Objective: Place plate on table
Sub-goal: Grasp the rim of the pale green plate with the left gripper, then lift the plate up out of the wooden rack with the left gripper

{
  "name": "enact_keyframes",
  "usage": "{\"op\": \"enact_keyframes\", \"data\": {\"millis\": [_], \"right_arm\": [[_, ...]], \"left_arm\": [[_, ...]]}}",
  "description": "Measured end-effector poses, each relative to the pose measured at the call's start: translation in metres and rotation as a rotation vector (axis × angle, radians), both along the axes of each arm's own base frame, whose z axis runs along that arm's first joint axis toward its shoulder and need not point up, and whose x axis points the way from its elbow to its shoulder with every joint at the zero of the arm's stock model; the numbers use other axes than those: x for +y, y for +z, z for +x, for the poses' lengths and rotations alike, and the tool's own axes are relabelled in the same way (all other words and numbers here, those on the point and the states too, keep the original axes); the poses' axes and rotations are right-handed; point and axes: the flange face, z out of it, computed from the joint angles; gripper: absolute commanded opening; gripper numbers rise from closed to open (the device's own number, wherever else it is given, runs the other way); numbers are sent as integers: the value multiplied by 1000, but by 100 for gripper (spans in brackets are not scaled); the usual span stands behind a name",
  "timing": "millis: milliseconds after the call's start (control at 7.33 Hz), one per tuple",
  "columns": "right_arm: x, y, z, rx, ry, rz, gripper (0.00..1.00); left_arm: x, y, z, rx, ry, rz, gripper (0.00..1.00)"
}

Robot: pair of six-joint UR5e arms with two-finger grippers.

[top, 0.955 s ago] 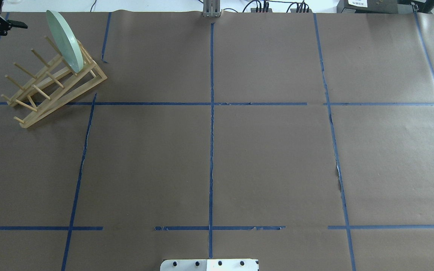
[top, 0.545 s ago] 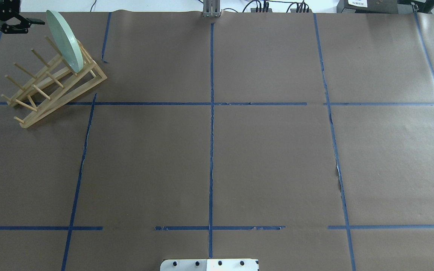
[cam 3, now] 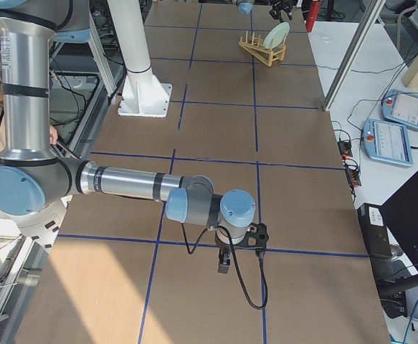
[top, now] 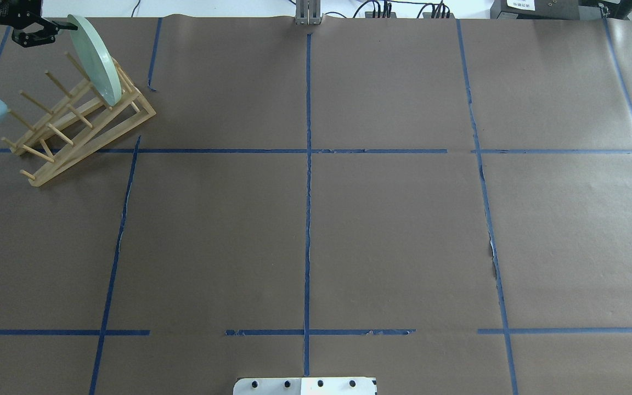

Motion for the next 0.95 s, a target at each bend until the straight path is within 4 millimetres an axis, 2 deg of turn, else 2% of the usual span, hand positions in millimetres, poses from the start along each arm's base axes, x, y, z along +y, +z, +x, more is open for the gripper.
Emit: {"op": "enact_keyframes", "data": {"millis": [136, 545, 682, 818, 955], "right_arm": [[0, 0, 0, 0, 0, 0, 100], [0, 0, 0, 0, 0, 0, 100], [0, 0, 0, 0, 0, 0, 100], [0, 0, 0, 0, 0, 0, 100], [0, 0, 0, 0, 0, 0, 100]], "left_arm": [[0, 0, 2, -1, 0, 1, 0], [2, -4, 4, -3, 8, 20, 0], [5, -14, 2, -1, 12, 44, 0], [6, -31, -6, 9, 2, 79, 0], [3, -59, -23, 27, -23, 120, 0]]}}
